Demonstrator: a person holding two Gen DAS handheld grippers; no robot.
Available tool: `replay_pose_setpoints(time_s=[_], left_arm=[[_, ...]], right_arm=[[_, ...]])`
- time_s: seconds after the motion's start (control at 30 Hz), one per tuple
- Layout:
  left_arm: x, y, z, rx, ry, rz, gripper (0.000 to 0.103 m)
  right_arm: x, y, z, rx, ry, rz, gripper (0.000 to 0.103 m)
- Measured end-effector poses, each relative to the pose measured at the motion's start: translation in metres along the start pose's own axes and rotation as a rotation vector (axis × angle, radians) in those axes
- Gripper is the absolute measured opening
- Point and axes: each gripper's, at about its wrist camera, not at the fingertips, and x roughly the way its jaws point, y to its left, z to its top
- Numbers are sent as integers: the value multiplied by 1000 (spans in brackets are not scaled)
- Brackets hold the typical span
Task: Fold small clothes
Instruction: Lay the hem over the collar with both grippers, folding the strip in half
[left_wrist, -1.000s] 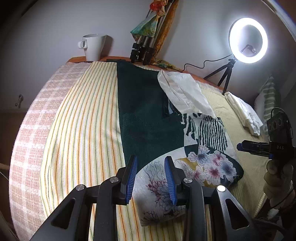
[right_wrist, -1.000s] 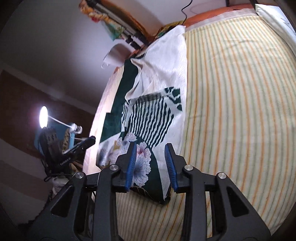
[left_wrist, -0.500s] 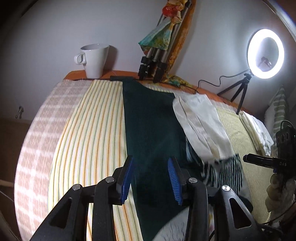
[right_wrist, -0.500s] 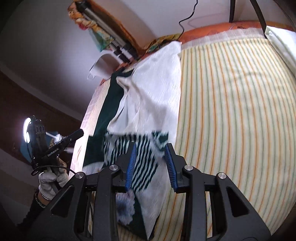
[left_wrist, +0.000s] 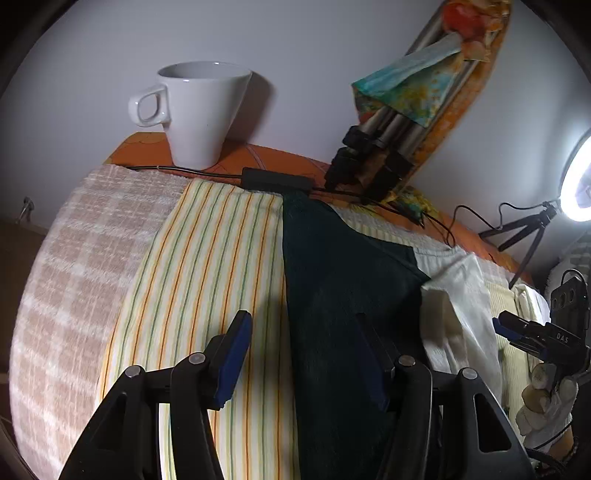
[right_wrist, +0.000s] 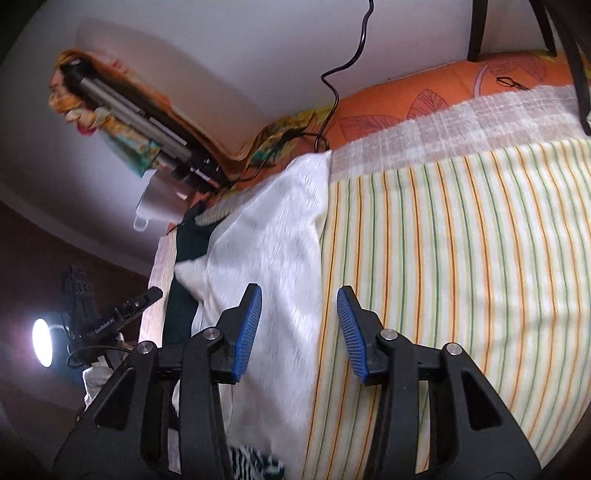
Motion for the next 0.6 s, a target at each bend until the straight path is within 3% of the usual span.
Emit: replay_pose_setpoints(time_s=[0.17,0.47,0.53,0.57,0.6], left_arm=[[24,4,18,-16,-12,-13,58],[57,-12,42,32,-44,-5,59],[62,-17,44,50,-51,4,50],[64,-19,44,63,-54,18,45],[66,-21,44,73,-54,27,32]], right_arm=[[17,-10,24,26,-23,53,45],[44,1,57,-16,-34,33,45],[49,4,62,-33,-29,19,45],[52,7,64,-44,-27,10,41],[54,9,64,-58,-27,-2,31]])
